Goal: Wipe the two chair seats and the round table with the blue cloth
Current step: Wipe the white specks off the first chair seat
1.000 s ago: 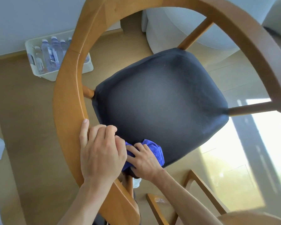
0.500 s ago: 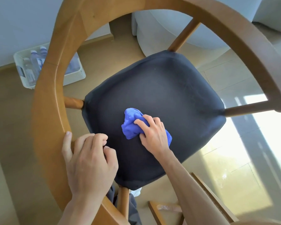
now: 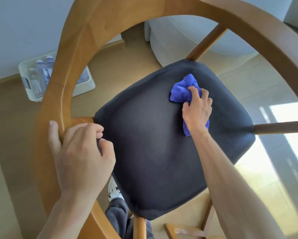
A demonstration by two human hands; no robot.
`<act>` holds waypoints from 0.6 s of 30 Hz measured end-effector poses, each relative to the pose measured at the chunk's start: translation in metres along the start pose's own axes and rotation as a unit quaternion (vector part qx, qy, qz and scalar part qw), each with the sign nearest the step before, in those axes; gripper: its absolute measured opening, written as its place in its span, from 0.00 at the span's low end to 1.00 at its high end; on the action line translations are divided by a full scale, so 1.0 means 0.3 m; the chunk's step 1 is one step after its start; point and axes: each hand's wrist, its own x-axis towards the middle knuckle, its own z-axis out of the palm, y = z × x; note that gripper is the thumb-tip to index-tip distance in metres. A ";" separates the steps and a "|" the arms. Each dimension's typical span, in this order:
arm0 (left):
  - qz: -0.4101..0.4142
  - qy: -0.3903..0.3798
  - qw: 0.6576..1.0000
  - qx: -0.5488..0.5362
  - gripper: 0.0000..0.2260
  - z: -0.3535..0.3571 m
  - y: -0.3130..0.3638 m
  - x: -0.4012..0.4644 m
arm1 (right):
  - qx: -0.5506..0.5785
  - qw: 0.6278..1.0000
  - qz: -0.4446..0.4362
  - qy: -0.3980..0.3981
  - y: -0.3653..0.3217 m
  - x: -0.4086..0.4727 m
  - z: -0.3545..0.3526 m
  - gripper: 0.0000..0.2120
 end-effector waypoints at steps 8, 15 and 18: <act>0.020 0.016 0.999 -0.036 0.08 0.012 -0.004 0.003 | -0.014 0.998 0.067 0.009 -0.214 0.152 0.056 0.21; 0.027 0.002 1.000 -0.010 0.07 0.006 -0.001 0.008 | -0.011 0.974 -0.220 -0.044 -0.516 -0.103 0.177 0.14; 0.029 0.004 0.999 0.012 0.07 -0.001 0.006 0.009 | -0.002 0.954 -0.295 -0.054 -0.471 -0.058 0.169 0.18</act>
